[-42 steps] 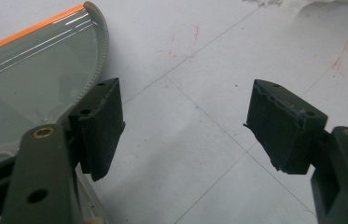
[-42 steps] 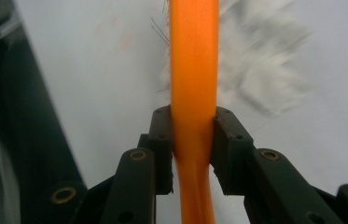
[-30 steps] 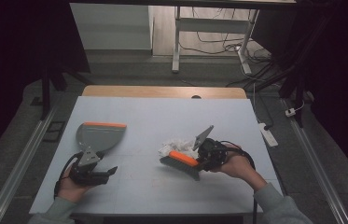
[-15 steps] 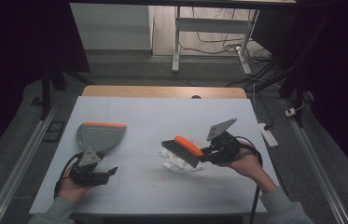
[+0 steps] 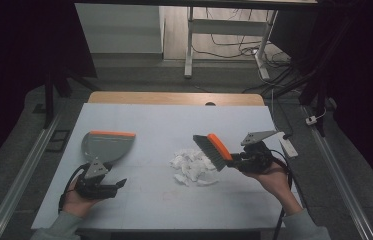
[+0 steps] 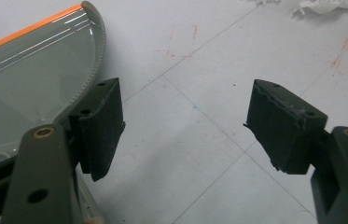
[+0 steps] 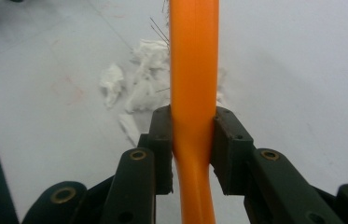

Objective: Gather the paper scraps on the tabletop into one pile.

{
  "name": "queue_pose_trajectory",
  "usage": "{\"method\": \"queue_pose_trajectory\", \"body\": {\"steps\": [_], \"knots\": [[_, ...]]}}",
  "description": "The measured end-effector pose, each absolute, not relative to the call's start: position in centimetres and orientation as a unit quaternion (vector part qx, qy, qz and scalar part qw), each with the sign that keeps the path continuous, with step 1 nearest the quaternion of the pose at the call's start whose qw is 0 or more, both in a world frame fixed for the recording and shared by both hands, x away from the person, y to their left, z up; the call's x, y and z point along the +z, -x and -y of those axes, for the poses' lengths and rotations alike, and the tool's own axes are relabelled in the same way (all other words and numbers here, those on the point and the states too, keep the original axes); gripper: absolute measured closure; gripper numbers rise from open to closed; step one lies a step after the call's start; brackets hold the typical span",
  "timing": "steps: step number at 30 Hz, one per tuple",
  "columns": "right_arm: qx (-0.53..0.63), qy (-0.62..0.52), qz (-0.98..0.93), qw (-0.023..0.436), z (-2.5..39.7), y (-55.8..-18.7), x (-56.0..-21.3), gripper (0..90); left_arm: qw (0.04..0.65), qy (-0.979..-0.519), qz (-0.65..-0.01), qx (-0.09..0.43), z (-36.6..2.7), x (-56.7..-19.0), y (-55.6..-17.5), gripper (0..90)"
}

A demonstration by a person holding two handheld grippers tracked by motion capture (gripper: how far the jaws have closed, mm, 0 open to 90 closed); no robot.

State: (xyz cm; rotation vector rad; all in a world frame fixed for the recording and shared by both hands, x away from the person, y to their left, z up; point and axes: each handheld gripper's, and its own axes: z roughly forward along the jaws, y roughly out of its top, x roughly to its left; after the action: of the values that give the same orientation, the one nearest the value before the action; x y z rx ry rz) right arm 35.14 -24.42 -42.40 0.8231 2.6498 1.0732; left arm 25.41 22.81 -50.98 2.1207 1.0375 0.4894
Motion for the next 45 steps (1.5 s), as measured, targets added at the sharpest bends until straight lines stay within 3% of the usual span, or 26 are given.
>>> {"method": "queue_pose_trajectory", "body": {"steps": [20,31,45], "knots": [[0.371,-0.398,-0.827,0.145,29.7,-32.7,-44.4,71.2,0.359,-0.822,-0.4,0.192,-22.6,-50.9,-25.4,28.4],[0.399,-0.401,-0.801,0.195,32.8,-30.4,-46.4,71.2,0.363,-0.821,-0.394,0.197,-22.4,-50.8,-25.2,28.4],[0.398,-0.392,-0.805,0.201,32.8,-30.4,-47.4,71.2,0.366,-0.822,-0.391,0.195,-22.0,-50.7,-25.3,28.4]]}}
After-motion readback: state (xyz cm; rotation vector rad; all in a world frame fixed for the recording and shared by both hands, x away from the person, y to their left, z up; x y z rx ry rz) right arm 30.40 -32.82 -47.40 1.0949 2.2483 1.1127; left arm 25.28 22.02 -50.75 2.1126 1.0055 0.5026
